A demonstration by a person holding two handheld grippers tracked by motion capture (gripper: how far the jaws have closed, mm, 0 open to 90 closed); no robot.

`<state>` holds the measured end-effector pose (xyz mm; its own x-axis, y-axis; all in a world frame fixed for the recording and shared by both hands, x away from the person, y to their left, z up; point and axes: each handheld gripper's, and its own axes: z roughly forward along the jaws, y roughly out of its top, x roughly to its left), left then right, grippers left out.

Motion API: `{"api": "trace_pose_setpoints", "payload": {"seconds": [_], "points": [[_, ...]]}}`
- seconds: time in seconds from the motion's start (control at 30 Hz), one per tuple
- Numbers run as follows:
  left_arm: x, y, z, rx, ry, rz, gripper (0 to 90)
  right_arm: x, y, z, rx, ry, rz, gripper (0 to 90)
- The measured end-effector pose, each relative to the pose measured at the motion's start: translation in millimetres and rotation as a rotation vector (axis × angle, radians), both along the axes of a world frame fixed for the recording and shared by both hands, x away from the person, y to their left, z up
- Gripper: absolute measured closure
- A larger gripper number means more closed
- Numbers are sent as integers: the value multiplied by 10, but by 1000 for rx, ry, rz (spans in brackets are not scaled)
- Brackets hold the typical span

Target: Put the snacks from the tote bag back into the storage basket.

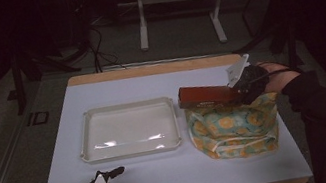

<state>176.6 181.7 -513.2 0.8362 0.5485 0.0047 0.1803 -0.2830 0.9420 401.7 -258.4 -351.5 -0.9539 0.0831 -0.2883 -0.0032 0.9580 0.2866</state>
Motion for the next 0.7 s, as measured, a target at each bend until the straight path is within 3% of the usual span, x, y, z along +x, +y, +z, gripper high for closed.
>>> {"api": "trace_pose_setpoints", "payload": {"seconds": [0.7], "points": [[-7,7,-1,3,2,-10,13,-2,663,-54,-12,10,108,428]]}}
